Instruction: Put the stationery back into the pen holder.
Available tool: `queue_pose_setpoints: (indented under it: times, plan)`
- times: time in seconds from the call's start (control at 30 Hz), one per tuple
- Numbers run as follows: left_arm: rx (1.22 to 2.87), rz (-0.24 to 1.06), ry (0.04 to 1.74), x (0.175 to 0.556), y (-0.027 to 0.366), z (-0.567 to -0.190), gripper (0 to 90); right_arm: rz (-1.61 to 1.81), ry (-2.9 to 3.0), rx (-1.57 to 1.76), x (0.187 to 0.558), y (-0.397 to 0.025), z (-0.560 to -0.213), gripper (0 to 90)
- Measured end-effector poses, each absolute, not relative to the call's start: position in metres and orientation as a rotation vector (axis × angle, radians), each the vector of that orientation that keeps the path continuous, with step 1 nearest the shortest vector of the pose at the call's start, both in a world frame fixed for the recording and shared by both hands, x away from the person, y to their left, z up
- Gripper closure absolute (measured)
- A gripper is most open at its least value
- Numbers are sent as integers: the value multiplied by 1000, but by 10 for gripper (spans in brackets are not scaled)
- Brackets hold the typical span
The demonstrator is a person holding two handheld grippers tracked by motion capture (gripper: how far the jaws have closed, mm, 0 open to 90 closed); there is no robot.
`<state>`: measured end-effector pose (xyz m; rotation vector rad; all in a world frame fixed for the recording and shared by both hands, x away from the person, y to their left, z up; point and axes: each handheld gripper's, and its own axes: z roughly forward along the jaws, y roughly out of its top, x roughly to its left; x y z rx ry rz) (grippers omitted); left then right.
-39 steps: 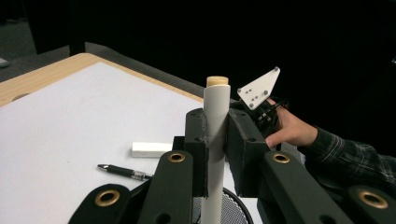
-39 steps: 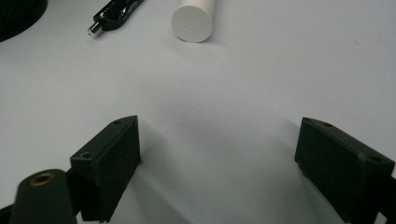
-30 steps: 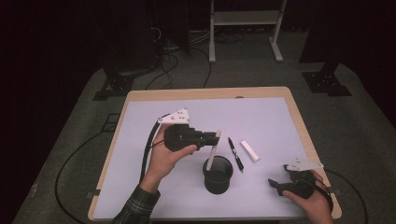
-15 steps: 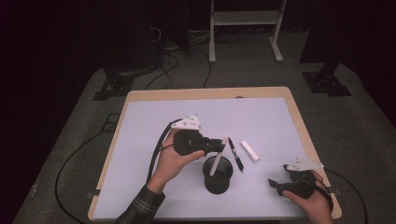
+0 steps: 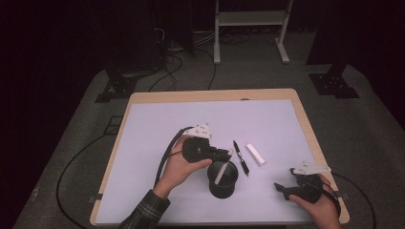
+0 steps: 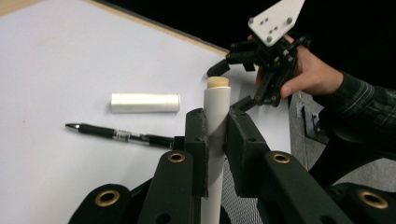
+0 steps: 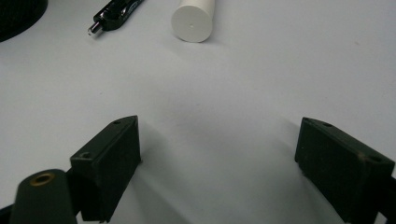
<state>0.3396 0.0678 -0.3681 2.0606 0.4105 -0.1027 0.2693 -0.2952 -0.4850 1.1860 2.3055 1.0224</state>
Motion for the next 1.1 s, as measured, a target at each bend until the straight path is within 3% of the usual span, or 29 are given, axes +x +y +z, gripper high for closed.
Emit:
queue_pose_setpoints:
  times: [1.1]
  plan:
    - [2120,-122,419,338,67,-386,756,1024,2305,1187,269,-295,-485,132]
